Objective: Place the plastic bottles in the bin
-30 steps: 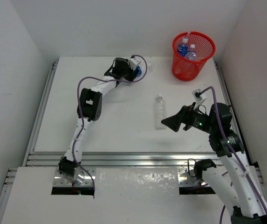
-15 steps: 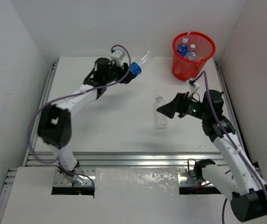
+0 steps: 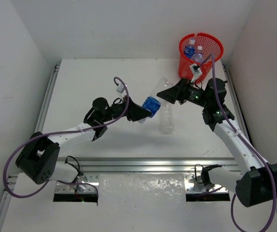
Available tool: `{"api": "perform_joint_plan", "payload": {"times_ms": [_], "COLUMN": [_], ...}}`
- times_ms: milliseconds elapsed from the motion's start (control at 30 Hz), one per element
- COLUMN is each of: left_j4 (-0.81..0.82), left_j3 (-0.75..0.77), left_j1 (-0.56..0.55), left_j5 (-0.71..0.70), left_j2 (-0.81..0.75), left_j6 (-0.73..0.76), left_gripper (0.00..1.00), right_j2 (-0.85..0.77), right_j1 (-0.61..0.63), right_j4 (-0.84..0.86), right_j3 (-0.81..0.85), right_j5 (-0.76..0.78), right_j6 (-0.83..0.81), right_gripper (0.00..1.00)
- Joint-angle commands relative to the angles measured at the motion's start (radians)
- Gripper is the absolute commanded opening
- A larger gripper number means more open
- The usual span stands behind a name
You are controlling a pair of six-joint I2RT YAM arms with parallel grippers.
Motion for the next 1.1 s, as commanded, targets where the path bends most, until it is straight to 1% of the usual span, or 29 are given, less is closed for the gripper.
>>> {"api": "perform_joint_plan", "payload": {"times_ms": [0, 100, 133, 200, 233, 267, 333, 367, 400, 433, 467, 500, 533, 567, 600, 633, 667, 700, 733, 767, 800, 833, 867, 900, 933, 967, 1000, 1067], "left_j4": [0.207, 0.200, 0.203, 0.234, 0.242, 0.252, 0.245, 0.192, 0.138, -0.005, -0.087, -0.170, -0.364, -0.481, -0.718, -0.833, -0.917, -1.014, -1.039, -1.057, -1.082, -1.094, -1.110, -1.146, -1.165, -1.177, -1.191, -1.196], "left_j3": [0.007, -0.010, -0.013, -0.020, -0.019, -0.014, 0.007, 0.019, 0.038, 0.086, 0.113, 0.159, 0.180, 0.206, 0.258, 0.280, 0.295, 0.285, 0.270, 0.225, 0.204, 0.185, 0.159, 0.151, 0.148, 0.138, 0.130, 0.101], "left_j1": [-0.074, -0.086, -0.088, -0.095, -0.105, -0.109, -0.111, -0.111, -0.111, -0.112, -0.114, -0.114, -0.114, -0.114, -0.114, -0.114, -0.114, -0.114, -0.114, -0.114, -0.114, -0.114, -0.114, -0.114, -0.114, -0.114, -0.114, -0.114], "left_j5": [0.076, 0.048, 0.044, 0.045, 0.048, 0.059, 0.064, 0.048, 0.036, -0.010, -0.047, -0.091, -0.230, -0.325, -0.426, -0.637, -0.724, -0.818, -0.841, -0.858, -0.867, -0.886, -0.891, -0.900, -0.918, -0.920, -0.923, -0.924], "left_j2": [-0.068, -0.067, -0.064, -0.053, -0.044, -0.025, -0.010, -0.004, -0.005, -0.013, -0.022, -0.034, -0.068, -0.086, -0.124, -0.143, -0.169, -0.232, -0.270, -0.316, -0.405, -0.444, -0.482, -0.543, -0.568, -0.591, -0.625, -0.648], "left_j6": [-0.073, -0.070, -0.075, -0.079, -0.085, -0.087, -0.084, -0.075, -0.055, -0.002, 0.026, 0.086, 0.114, 0.135, 0.151, 0.145, 0.134, 0.132, 0.131, 0.129, 0.135, 0.142, 0.146, 0.161, 0.171, 0.180, 0.203, 0.234], "left_gripper": [0.00, 0.00, 0.00, 0.00, 0.00, 0.00, 0.00, 0.12, 0.23, 0.45, 0.57, 0.71, 0.85, 0.97, 1.00, 1.00, 1.00, 1.00, 1.00, 1.00, 1.00, 1.00, 1.00, 1.00, 1.00, 1.00, 1.00, 1.00], "right_j2": [-0.003, -0.046, -0.049, -0.046, -0.031, -0.020, 0.014, 0.024, 0.037, 0.061, 0.072, 0.078, 0.086, 0.089, 0.094, 0.097, 0.109, 0.130, 0.130, 0.167, 0.196, 0.230, 0.309, 0.351, 0.391, 0.432, 0.504, 0.595], "right_j1": [0.009, 0.009, 0.011, 0.011, 0.009, 0.011, 0.009, 0.009, 0.009, 0.009, 0.009, 0.003, -0.020, -0.038, -0.087, -0.110, -0.129, -0.153, -0.160, -0.161, -0.169, -0.173, -0.178, -0.189, -0.192, -0.195, -0.203, -0.204], "right_j4": [0.002, -0.047, -0.066, -0.052, -0.034, -0.008, 0.096, 0.185, 0.225, 0.251, 0.267, 0.249, 0.173, 0.125, 0.067, -0.060, -0.130, -0.250, -0.297, -0.331, -0.363, -0.438, -0.469, -0.489, -0.524, -0.532, -0.529, -0.465], "right_j3": [0.019, -0.022, -0.024, -0.027, -0.028, -0.027, -0.027, -0.030, -0.030, -0.025, -0.019, 0.000, 0.014, 0.030, 0.075, 0.108, 0.182, 0.223, 0.264, 0.353, 0.401, 0.462, 0.584, 0.640, 0.700, 0.752, 0.840, 0.935], "right_j5": [0.091, 0.204, 0.220, 0.199, 0.133, 0.092, 0.003, -0.078, -0.117, -0.152, -0.194, -0.186, -0.129, -0.089, -0.043, 0.012, 0.168, 0.258, 0.350, 0.524, 0.601, 0.675, 0.738, 0.843, 0.904, 0.967, 1.058, 1.131], "right_j6": [-0.031, -0.050, -0.051, -0.057, -0.056, -0.036, 0.004, 0.057, 0.081, 0.096, 0.105, 0.098, 0.075, 0.067, 0.058, 0.024, 0.000, -0.048, -0.069, -0.088, -0.106, -0.128, -0.139, -0.149, -0.168, -0.175, -0.180, -0.220], "right_gripper": [0.99, 0.99, 0.99, 0.98, 0.93, 0.71, 0.48, 0.32, 0.27, 0.21, 0.10, 0.09, 0.09, 0.08, 0.07, 0.08, 0.07, 0.05, 0.05, 0.05, 0.05, 0.05, 0.05, 0.06, 0.07, 0.06, 0.06, 0.07]}}
